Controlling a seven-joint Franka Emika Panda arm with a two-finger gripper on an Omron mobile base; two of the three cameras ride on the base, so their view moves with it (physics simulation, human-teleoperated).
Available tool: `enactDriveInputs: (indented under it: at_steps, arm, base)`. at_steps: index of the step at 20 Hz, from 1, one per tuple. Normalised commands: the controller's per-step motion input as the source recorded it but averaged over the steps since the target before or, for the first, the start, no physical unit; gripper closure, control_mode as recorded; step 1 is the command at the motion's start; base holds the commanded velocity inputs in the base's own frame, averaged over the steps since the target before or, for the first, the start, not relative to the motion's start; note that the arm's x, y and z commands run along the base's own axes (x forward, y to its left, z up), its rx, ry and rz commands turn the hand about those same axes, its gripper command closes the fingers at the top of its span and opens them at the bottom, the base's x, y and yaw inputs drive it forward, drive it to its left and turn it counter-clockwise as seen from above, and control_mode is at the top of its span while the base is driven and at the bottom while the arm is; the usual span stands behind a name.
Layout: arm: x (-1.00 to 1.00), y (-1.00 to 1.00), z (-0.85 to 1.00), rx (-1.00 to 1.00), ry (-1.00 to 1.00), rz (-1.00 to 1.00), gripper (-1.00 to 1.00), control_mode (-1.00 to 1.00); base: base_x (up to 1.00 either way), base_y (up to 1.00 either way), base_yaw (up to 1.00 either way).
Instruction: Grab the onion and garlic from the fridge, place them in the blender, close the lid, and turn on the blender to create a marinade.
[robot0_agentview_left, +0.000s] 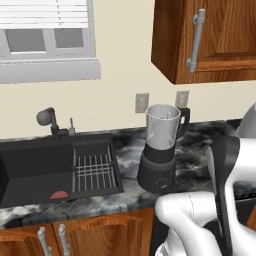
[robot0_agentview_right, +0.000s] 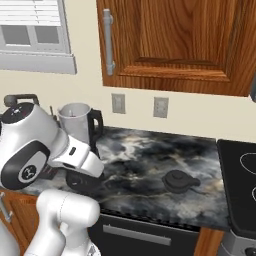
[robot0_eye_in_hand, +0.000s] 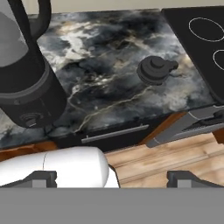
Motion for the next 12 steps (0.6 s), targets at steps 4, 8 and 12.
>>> enactDriveInputs:
  at_steps: [4,8,12]
  arm:
    - [0.00,0.00,0.00,0.00,0.00,0.00,-1.00,1.00]
    - [0.00,0.00,0.00,0.00,0.00,0.00,-1.00,1.00]
    - [0.00,0.00,0.00,0.00,0.00,0.00,-1.00,1.00]
  base:
    - [0.00,-0.31,0.00]
    - [0.00,-0.32,0.00]
    - [0.00,-0.38,0.00]
